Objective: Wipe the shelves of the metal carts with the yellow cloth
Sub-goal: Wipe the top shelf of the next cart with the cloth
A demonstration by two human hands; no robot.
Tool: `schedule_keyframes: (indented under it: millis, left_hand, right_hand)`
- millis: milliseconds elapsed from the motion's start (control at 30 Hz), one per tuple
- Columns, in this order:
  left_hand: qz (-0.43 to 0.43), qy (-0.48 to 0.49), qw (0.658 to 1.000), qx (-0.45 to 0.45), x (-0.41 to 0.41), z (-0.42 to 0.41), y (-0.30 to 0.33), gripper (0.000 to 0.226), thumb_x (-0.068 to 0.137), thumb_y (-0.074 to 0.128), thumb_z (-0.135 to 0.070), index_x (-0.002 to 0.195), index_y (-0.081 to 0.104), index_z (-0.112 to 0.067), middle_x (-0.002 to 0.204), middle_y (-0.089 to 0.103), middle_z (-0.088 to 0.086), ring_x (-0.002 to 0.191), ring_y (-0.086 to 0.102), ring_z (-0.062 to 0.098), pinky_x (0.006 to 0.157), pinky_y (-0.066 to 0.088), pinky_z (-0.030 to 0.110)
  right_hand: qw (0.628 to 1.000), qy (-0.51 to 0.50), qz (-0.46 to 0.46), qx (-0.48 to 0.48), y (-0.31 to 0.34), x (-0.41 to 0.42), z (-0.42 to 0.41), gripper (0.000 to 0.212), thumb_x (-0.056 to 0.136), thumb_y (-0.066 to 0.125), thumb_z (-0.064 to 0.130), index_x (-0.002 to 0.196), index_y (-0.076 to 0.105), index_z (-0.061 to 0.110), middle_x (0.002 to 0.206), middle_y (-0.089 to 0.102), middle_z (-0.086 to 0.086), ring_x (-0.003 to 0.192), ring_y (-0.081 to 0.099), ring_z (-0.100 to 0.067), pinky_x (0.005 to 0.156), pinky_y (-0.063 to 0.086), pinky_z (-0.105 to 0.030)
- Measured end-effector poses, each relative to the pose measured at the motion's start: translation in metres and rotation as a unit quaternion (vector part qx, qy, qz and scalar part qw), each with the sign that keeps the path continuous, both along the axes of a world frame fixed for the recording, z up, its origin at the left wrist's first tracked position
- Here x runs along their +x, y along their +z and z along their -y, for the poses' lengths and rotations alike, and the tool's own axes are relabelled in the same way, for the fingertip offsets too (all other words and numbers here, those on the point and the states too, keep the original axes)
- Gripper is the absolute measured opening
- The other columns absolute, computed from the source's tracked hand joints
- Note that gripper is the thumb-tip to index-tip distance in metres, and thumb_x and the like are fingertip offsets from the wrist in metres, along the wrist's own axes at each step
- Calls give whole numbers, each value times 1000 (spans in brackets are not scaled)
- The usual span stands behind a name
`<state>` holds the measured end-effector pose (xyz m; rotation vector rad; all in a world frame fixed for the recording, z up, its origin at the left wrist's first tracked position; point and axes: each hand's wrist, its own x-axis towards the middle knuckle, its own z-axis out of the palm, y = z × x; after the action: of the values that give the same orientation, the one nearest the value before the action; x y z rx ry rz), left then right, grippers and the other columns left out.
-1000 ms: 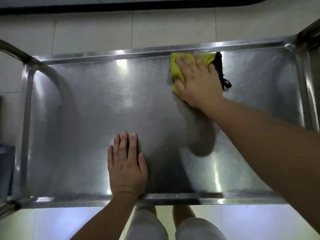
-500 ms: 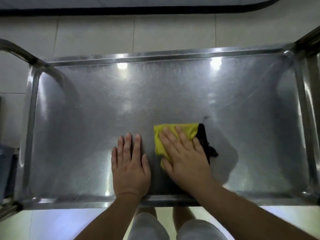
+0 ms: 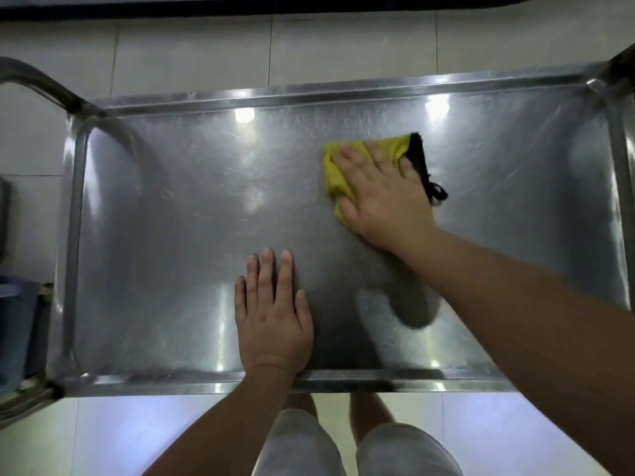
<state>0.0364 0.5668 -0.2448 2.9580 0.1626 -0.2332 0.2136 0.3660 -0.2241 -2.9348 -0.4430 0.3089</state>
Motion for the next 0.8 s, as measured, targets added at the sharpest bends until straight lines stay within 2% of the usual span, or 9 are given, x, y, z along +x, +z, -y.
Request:
schedule_keyframes:
  millis: [133, 233, 333, 467, 633, 733, 800]
  left_hand:
    - [-3, -3, 1000, -9, 0, 0, 3, 65, 107, 28, -44, 167, 11, -27, 175, 1, 0, 161, -7, 19, 130, 6, 49]
    - [-2, -2, 1000, -11, 0, 1, 4, 65, 107, 27, -45, 167, 10, -27, 175, 1, 0, 161, -9, 18, 130, 3, 47]
    - [5, 2, 1000, -11, 0, 1, 3, 64, 106, 28, -44, 167, 13, -27, 175, 6, 1, 161, -5, 19, 130, 0, 45]
    - [3, 1, 1000, -15, 0, 0, 3, 64, 106, 28, -43, 167, 13, -26, 175, 7, 2, 161, -4, 19, 130, -4, 43]
    - [-13, 3, 1000, -26, 2, 1, 8, 64, 106, 25, -43, 166, 10, -28, 174, 7, 2, 161, -4, 21, 129, -5, 43]
    - [-11, 0, 999, -39, 3, 0, 12, 63, 106, 28, -41, 166, 13, -26, 174, 11, 5, 161, 0, 24, 129, -7, 41]
    - [-31, -13, 998, -53, 4, -1, 17, 62, 108, 29, -39, 166, 11, -25, 174, 8, 6, 161, -2, 25, 129, -7, 43]
  right_hand:
    - [997, -68, -30, 7, 9, 89, 8, 67, 104, 33, 53, 165, 16, 29, 173, 11, 8, 160, 7, -24, 122, 17, -60]
    - [996, -80, -22, 16, 10, 81, 9, 67, 105, 32, 54, 165, 17, 28, 173, 12, 7, 160, 7, -24, 122, 16, -59]
    - [996, -91, -8, 14, 7, 23, 7, 68, 103, 36, 58, 163, 27, 27, 171, 23, 5, 158, 16, -23, 119, 22, -57]
    - [996, -85, 29, 23, 4, -97, 11, 64, 97, 47, 60, 154, 46, 30, 163, 40, 9, 151, 32, -20, 111, 33, -53]
    - [996, -92, -8, 19, 8, -229, 16, 60, 98, 45, 56, 154, 47, 33, 163, 39, 13, 150, 36, -19, 107, 39, -50]
    - [995, -95, -3, 4, 12, -259, 15, 55, 99, 46, 53, 149, 53, 32, 158, 47, 12, 143, 45, -20, 102, 41, -49]
    - [994, -110, 19, -12, 19, -265, 10, 51, 99, 46, 51, 142, 58, 28, 146, 58, 8, 129, 52, -21, 93, 42, -46]
